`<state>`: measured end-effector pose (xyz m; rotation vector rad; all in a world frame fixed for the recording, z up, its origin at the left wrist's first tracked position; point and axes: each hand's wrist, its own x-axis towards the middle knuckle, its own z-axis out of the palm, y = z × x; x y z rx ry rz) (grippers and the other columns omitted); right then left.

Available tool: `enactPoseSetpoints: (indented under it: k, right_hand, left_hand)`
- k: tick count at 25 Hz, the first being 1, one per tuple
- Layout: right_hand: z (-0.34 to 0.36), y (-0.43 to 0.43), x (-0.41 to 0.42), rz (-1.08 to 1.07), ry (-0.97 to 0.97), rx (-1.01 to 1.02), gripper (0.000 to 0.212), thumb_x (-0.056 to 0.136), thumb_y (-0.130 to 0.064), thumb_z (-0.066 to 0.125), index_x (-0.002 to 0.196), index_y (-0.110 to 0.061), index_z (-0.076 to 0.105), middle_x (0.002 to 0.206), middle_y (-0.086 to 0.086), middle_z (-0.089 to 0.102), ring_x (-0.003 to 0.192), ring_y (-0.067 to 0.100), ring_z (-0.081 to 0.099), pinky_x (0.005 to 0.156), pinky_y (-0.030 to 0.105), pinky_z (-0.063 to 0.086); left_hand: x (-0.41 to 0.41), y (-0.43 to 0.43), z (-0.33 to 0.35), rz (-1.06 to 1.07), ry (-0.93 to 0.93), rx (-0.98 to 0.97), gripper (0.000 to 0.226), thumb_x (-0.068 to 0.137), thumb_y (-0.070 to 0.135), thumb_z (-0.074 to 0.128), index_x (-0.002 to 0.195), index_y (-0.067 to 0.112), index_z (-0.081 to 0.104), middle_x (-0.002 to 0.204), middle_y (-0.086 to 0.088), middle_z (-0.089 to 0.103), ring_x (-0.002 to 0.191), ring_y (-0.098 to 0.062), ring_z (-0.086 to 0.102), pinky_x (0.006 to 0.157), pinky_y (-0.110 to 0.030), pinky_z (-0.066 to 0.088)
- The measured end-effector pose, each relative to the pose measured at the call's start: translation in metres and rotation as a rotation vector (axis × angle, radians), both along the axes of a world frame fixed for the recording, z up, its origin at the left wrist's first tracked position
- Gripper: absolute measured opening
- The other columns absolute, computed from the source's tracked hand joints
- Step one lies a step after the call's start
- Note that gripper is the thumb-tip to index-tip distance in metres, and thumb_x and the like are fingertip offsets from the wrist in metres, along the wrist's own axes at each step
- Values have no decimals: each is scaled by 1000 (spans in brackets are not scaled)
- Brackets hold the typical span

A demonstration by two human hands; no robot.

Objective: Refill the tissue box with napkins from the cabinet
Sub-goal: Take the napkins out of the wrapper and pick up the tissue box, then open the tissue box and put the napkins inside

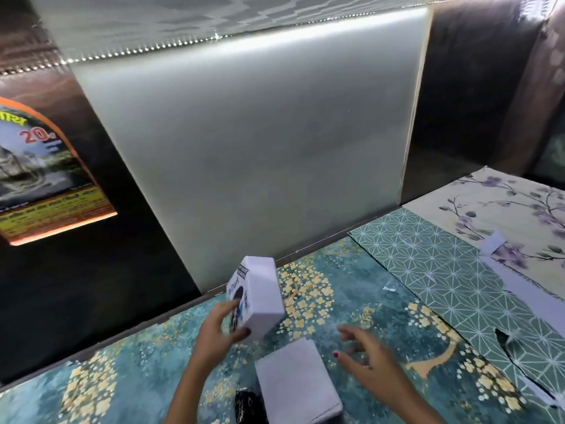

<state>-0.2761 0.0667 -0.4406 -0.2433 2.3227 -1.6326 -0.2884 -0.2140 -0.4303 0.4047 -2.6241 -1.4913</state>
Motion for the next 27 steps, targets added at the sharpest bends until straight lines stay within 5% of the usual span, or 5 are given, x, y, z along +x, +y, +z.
enactPoseSetpoints:
  k: [5,9,16,19,27]
  right_hand:
    - [28,-45,33,240,-361,-556,91,43,-67,73,124,-49,37,125,-2,55,113,23,57,94,48,48]
    - [27,-53,54,331,-446,-736,92,37,-58,82,118,-28,51,98,-4,72,93,21,67,77,40,55]
    - [17,-62,76,373,-313,-539,91,36,-52,84,118,-47,47,107,-14,64,83,10,61,70,30,48]
    - [17,-62,78,465,-266,-449,98,35,-36,84,126,-30,47,98,-16,66,71,4,57,62,22,47]
    - [14,-70,53,515,-127,-407,99,35,-50,87,125,-37,48,116,-4,67,91,12,63,64,29,52]
  left_hand:
    - [111,47,16,-213,178,348,60,42,31,85,98,43,69,104,21,62,107,-2,58,96,-21,46]
    - [155,62,19,-169,191,486,57,40,46,88,95,38,72,112,13,61,110,1,58,88,-14,49]
    - [187,71,19,-80,1,876,150,16,31,95,141,30,12,134,-7,53,105,-24,65,72,-36,58]
    - [187,71,12,-19,-87,893,133,19,20,91,135,11,27,87,-8,77,74,-22,73,58,-32,59]
    - [164,55,4,-34,34,800,121,33,5,66,142,15,14,101,-10,64,77,-17,72,58,-28,57]
